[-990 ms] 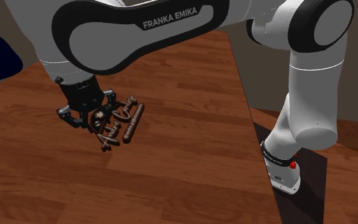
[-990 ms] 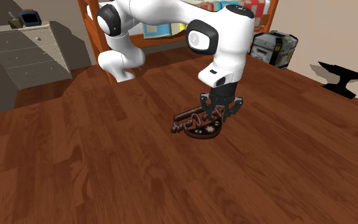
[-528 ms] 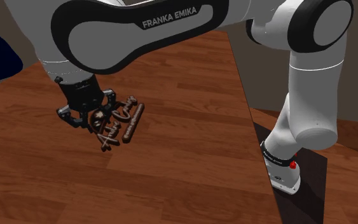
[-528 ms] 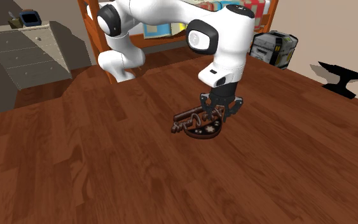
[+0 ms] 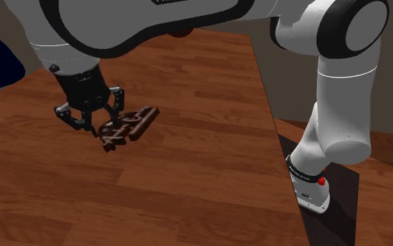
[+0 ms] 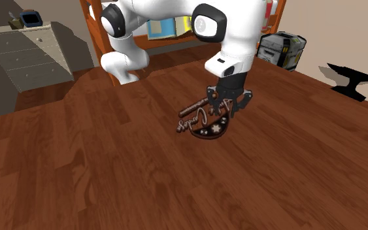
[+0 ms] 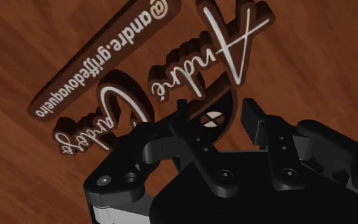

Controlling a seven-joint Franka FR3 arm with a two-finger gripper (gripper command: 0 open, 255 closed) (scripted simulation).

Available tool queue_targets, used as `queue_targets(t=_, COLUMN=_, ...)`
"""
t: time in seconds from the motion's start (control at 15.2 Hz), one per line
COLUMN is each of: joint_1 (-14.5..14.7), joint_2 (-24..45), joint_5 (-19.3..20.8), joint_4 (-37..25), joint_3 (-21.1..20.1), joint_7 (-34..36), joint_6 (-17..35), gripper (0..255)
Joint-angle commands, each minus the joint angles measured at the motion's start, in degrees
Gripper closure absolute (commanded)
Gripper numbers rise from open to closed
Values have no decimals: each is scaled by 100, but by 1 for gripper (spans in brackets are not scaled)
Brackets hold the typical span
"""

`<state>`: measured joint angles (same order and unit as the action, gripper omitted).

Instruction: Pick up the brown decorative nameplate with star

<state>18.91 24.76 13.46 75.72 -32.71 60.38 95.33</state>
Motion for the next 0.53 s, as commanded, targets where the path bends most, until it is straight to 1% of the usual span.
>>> queue_targets(t=0.0, joint_1=50, joint_2=41, joint_5=16, joint_4=-243, joint_3=-2, joint_7=-2, joint_6=-202, gripper=255)
queue_targets(t=0.33, joint_1=164, joint_2=137, joint_5=59, joint_4=-783, joint_3=0, joint_7=-17, joint_6=-645, gripper=255)
queue_targets(t=0.46, joint_1=168, joint_2=140, joint_5=60, joint_4=-800, joint_3=1, joint_7=-17, joint_6=-659, gripper=255)
